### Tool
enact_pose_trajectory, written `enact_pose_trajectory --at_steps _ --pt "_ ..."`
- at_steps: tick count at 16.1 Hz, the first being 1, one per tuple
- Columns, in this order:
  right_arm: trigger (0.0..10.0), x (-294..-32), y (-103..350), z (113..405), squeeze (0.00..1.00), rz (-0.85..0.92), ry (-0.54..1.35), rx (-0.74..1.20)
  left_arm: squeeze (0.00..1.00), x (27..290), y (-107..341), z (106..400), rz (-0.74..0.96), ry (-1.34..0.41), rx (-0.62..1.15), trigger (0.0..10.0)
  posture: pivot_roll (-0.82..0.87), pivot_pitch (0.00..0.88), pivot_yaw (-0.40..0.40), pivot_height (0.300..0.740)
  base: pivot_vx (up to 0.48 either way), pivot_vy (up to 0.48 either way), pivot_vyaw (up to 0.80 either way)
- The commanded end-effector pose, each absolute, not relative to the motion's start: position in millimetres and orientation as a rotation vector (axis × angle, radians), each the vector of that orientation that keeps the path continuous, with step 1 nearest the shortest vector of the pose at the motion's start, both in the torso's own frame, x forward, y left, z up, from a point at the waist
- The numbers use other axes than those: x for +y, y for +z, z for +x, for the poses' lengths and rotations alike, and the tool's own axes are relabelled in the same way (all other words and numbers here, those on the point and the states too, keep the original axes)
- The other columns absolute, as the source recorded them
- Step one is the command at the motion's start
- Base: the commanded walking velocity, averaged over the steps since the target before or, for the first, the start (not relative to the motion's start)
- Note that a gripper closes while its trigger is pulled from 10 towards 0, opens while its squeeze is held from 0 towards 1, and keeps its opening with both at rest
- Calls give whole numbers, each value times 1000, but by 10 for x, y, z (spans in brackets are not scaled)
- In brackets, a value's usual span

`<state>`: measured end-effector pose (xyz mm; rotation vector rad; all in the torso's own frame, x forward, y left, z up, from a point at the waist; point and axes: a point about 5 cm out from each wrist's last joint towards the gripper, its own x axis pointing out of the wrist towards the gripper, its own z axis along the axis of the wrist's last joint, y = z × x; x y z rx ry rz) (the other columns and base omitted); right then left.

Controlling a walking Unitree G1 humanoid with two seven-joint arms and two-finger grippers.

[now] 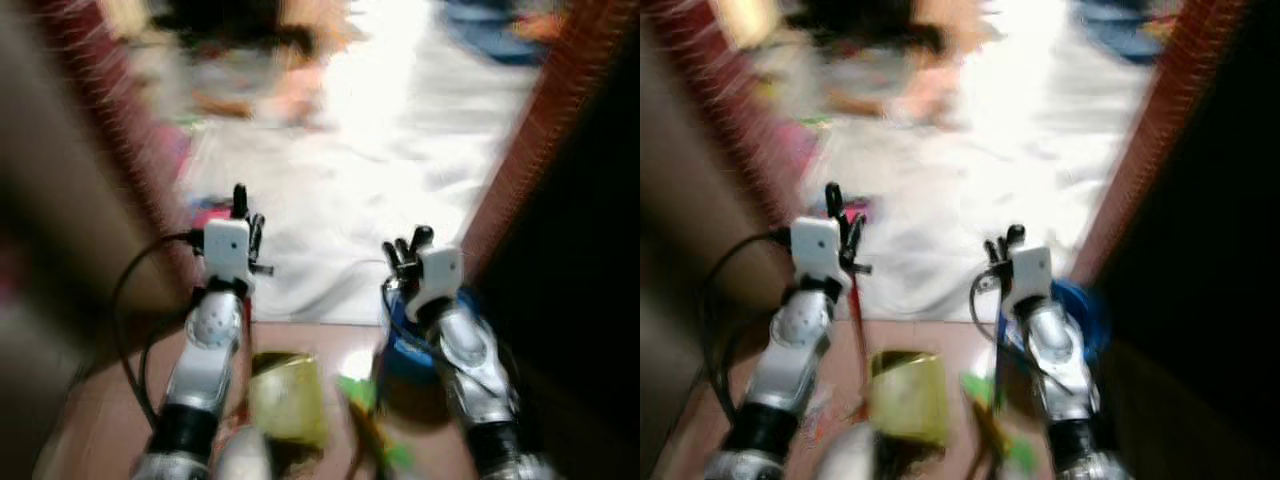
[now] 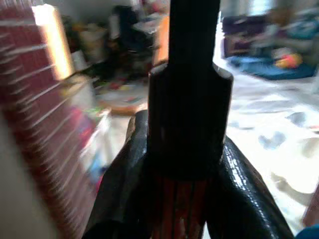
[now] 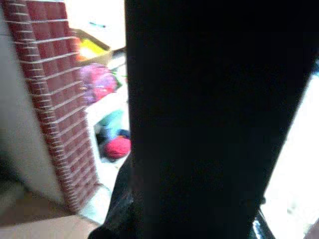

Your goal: Sweep floor

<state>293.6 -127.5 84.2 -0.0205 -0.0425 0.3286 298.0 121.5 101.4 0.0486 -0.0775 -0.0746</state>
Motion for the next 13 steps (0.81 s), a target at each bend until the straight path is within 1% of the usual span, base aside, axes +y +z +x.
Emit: enact_pose_trajectory --at_steps 1,8,13 --pt "10000 -1253 839 2927 0 16 318 -46 0 1201 1211 3048 67 -82 -156 10000 -2 0 54 740 -262 0 0" --pt "10000 -1240 865 2962 0 -3 318 -59 0 1215 1300 3097 65 -63 -181 10000 0 0 48 740 -261 0 0" --pt "10000 -1246 876 2994 0 -27 301 -69 0 1299 1474 3231 78 -34 -233 10000 2 0 46 740 -257 0 0"
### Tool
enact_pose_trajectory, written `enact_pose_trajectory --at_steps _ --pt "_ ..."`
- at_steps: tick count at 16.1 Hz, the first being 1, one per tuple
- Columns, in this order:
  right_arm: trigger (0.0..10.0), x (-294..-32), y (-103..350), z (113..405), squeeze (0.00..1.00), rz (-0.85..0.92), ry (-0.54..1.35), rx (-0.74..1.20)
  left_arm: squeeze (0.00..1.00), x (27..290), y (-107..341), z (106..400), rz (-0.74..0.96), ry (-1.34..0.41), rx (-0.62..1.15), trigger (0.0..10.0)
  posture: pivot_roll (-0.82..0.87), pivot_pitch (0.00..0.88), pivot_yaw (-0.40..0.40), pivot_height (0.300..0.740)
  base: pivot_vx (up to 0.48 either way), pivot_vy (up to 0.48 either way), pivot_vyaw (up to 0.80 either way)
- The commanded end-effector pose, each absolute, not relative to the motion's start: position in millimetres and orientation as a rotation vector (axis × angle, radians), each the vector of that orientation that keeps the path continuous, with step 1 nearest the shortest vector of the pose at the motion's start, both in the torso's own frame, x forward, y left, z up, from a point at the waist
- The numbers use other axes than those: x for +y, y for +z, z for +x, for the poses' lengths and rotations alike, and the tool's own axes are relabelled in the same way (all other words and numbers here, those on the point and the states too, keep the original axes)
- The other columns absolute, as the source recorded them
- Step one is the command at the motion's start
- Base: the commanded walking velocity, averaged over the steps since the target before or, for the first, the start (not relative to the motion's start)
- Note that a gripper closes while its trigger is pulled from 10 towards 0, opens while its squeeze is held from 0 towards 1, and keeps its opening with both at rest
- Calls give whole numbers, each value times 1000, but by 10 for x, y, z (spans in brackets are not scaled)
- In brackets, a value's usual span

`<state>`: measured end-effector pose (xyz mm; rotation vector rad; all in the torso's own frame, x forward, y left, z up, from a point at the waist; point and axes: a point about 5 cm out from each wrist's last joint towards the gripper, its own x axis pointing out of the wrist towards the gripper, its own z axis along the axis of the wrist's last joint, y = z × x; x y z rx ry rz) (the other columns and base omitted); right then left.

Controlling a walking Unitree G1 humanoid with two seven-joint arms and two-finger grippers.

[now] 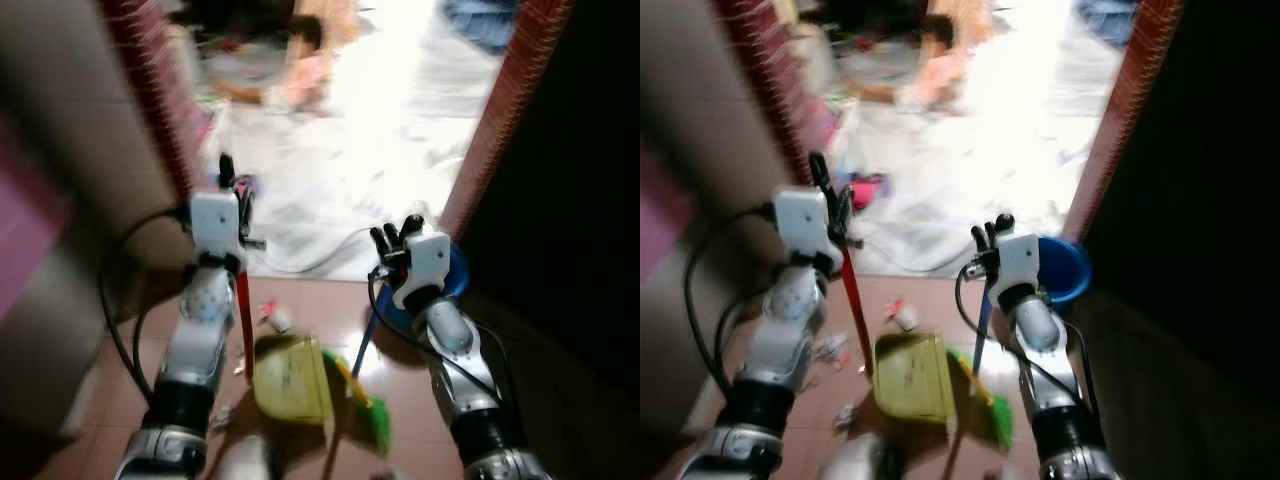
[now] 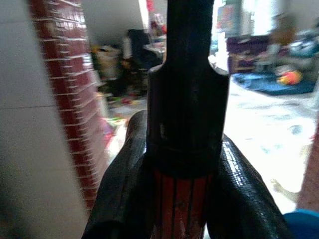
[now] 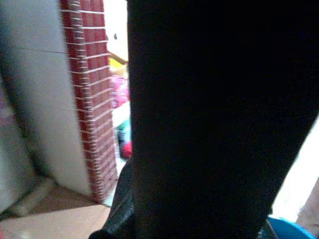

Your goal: Sweep floor

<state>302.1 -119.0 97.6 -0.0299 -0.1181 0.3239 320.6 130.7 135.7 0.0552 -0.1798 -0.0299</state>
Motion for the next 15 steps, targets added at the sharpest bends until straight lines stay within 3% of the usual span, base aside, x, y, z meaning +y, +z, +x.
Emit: enact_pose_trajectory --at_steps 1,7,11,15 --pt "10000 -1247 873 2994 0 -28 301 -68 0 1306 1486 3238 78 -32 -237 10000 3 0 46 740 -251 0 0" --pt "10000 -1184 843 2981 0 -30 297 -65 0 1389 1485 3217 115 13 -253 10000 7 0 48 740 -81 0 0" --pt "10000 -1229 855 3022 0 -58 277 -64 0 1525 1271 3068 178 97 -215 10000 9 0 42 740 0 0 0" --pt "10000 -1212 872 3025 0 -62 281 -73 0 1467 1065 3018 152 100 -149 10000 5 0 42 740 0 0 0"
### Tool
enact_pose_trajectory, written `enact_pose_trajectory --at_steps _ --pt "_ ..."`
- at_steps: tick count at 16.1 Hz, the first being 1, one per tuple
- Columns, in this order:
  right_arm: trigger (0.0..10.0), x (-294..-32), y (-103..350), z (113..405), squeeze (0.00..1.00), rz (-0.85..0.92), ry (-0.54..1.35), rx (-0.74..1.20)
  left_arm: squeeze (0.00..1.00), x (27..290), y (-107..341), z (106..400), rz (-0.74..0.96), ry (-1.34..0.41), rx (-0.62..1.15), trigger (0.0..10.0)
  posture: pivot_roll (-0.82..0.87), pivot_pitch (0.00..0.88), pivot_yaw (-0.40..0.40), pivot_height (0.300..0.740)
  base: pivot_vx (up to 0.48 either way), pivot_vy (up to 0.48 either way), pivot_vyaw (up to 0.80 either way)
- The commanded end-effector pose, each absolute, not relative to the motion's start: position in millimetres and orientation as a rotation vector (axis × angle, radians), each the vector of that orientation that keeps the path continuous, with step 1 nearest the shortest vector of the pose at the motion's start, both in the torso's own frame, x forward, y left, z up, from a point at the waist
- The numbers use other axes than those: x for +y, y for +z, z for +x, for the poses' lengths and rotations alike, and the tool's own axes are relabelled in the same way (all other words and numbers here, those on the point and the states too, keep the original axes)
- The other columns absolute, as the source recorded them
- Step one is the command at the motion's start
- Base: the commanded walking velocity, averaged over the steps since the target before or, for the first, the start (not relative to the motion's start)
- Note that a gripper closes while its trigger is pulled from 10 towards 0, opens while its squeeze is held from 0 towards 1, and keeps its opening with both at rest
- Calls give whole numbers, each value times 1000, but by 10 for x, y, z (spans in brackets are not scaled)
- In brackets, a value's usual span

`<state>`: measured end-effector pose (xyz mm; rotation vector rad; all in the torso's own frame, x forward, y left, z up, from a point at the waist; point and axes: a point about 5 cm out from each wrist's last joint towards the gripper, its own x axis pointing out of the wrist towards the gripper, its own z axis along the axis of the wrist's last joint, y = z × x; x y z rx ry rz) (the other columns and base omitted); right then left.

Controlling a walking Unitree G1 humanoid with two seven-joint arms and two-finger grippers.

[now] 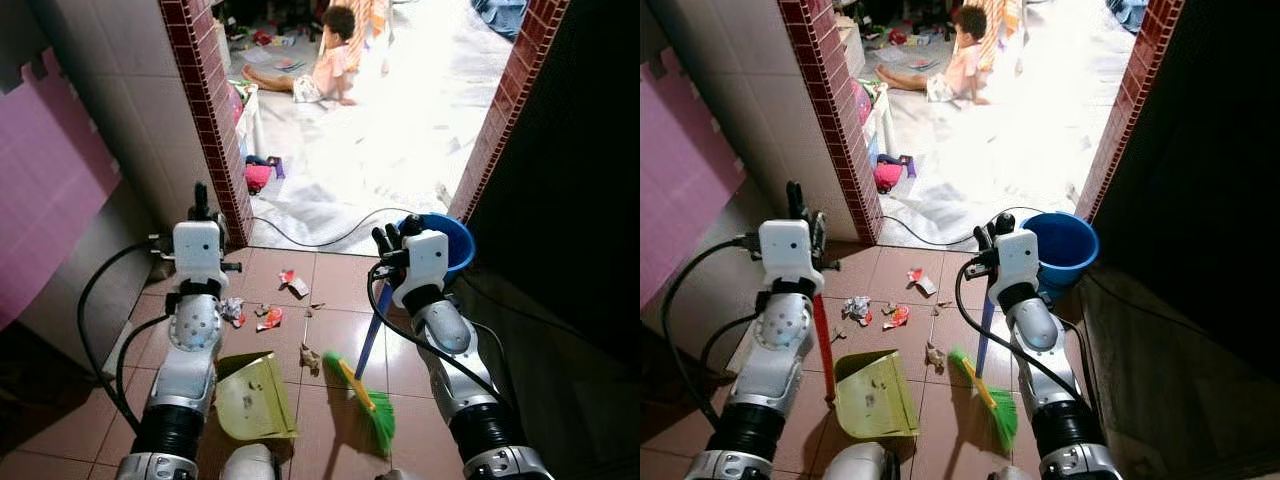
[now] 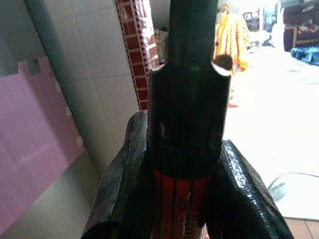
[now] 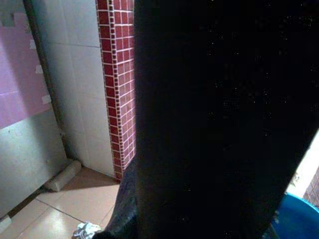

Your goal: Sweep floor

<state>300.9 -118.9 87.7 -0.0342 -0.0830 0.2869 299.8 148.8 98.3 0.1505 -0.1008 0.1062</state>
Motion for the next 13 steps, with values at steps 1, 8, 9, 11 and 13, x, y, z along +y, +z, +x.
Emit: enact_pose_trajectory --at_steps 1,8,9,11,13 --pt "10000 -1207 874 3024 0 -65 282 -75 0 1433 1037 3011 144 86 -140 10000 5 0 42 740 0 0 0" --pt "10000 -1186 933 3066 0 -61 290 -98 0 1331 960 3026 115 31 -119 10000 0 0 45 740 0 0 306" --pt "10000 -1182 933 3068 0 -60 290 -98 0 1330 954 3025 119 28 -118 10000 0 0 45 740 0 0 0" --pt "10000 -1173 930 3062 0 -56 291 -99 0 1321 941 3025 121 21 -118 10000 2 0 45 740 266 0 0" --pt "10000 -1173 920 3046 0 -55 291 -98 0 1292 938 3029 118 6 -121 10000 -1 0 44 740 339 0 0"
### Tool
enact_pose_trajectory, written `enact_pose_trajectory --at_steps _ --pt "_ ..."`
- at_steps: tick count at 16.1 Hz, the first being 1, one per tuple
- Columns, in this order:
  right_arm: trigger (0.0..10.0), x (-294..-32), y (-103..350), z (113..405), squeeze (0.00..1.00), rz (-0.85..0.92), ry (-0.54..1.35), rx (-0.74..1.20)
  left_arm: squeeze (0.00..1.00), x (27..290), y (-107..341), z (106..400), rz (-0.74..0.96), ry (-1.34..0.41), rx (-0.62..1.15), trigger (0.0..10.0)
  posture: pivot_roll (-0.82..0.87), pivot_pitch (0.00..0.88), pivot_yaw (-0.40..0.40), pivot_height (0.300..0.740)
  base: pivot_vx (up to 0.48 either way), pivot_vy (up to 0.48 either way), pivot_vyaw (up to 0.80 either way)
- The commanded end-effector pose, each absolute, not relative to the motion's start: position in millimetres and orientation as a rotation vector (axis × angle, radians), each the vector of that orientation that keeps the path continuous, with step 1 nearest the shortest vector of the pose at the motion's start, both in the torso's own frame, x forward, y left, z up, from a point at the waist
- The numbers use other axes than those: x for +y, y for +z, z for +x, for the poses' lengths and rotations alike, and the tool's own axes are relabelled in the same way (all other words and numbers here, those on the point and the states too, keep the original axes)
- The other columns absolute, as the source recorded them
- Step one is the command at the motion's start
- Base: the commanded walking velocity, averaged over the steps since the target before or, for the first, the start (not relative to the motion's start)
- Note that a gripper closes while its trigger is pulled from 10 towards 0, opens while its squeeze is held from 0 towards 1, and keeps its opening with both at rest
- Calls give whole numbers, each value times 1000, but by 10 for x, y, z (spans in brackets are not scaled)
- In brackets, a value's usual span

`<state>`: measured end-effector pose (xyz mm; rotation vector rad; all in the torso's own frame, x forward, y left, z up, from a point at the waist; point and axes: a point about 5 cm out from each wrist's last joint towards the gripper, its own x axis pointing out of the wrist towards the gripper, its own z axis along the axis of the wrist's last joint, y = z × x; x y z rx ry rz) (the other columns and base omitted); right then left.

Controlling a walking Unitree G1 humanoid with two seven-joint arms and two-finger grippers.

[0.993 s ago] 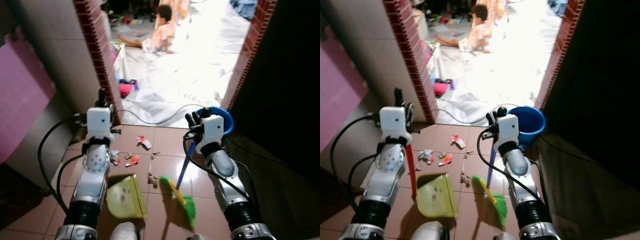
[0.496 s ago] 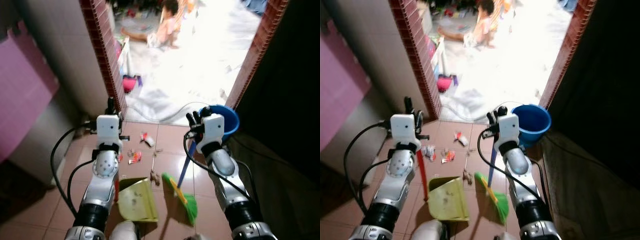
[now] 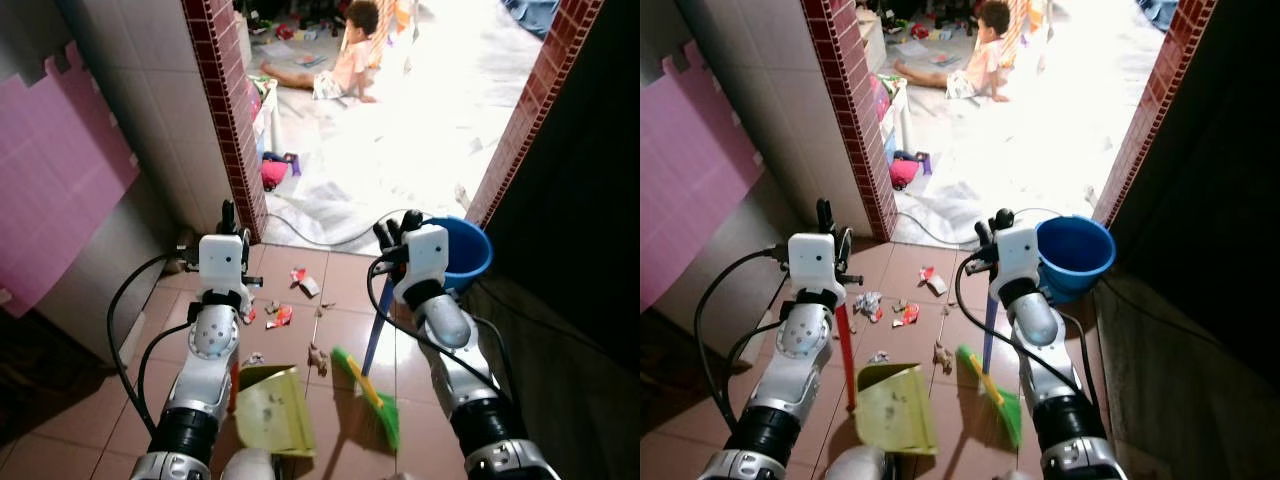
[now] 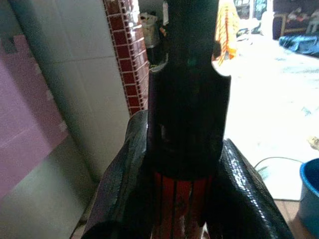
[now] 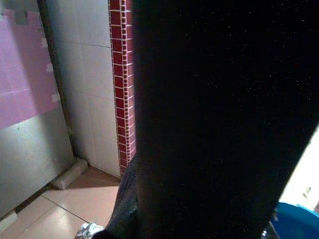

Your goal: Sweep floor

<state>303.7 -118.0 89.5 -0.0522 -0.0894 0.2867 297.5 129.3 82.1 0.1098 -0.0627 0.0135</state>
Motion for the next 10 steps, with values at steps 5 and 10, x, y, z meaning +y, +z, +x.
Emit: enact_pose_trajectory --at_steps 5,10 --pt "10000 -1175 928 3014 0 -95 308 -117 0 1257 939 3037 115 -8 -127 10000 -7 0 41 740 398 0 0" --pt "10000 -1166 935 3020 0 -96 315 -119 0 1253 937 3036 112 -9 -129 10000 -4 0 33 740 396 0 0"
